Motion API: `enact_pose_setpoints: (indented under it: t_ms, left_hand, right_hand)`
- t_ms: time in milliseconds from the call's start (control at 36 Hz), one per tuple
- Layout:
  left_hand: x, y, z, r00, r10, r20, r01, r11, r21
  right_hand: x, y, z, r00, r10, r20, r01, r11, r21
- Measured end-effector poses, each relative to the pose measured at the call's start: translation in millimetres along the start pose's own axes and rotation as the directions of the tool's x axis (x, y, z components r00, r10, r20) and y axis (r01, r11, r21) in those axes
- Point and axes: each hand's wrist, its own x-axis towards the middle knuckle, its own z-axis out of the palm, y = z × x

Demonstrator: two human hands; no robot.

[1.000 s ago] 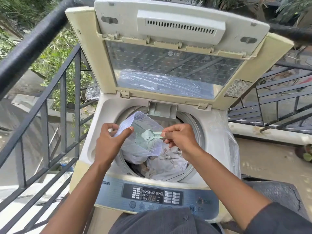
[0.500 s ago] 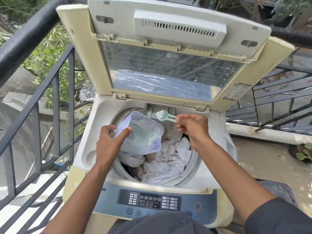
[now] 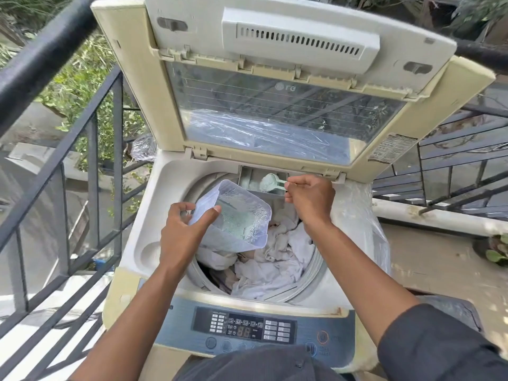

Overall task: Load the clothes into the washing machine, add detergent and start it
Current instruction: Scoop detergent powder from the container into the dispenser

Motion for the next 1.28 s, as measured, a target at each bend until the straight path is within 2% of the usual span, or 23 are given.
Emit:
enact_pose_setpoints:
  t_ms: [361, 806, 917, 1083, 1278]
  left_hand:
    - [-6, 1, -2, 1.0, 0.015, -0.006, -0.015, 1.0, -0.007]
    - [-8, 2, -2, 1.0, 0.013, -0.01, -0.013, 1.0, 0.004]
    - [-8, 2, -1, 1.0, 0.016, -0.008, -0.016, 1.0, 0.004]
    - [-8, 0, -1, 1.0, 0.01, -0.009, -0.011, 1.0, -0.008]
    - [-7, -3, -1, 1.0, 0.004, -0.015, -0.004, 1.0, -0.003]
  right_hand:
    - [4, 2, -6, 0.958, -0.288, 0.006, 0.283, 0.938, -0.199]
    - [-4, 10, -15, 0.867, -0.498, 0.016, 0.471, 0.809, -0.352]
    - [-6, 9, -13, 0.857, -0.513, 0.05, 0.494, 0.788, -0.367]
    - [-6, 6, -5, 0.886, -0.459, 0.066, 0.456, 0.834, -0.312]
    - [-10, 0, 1, 0.858, -0.503, 0.108, 0.51, 0.807, -0.298]
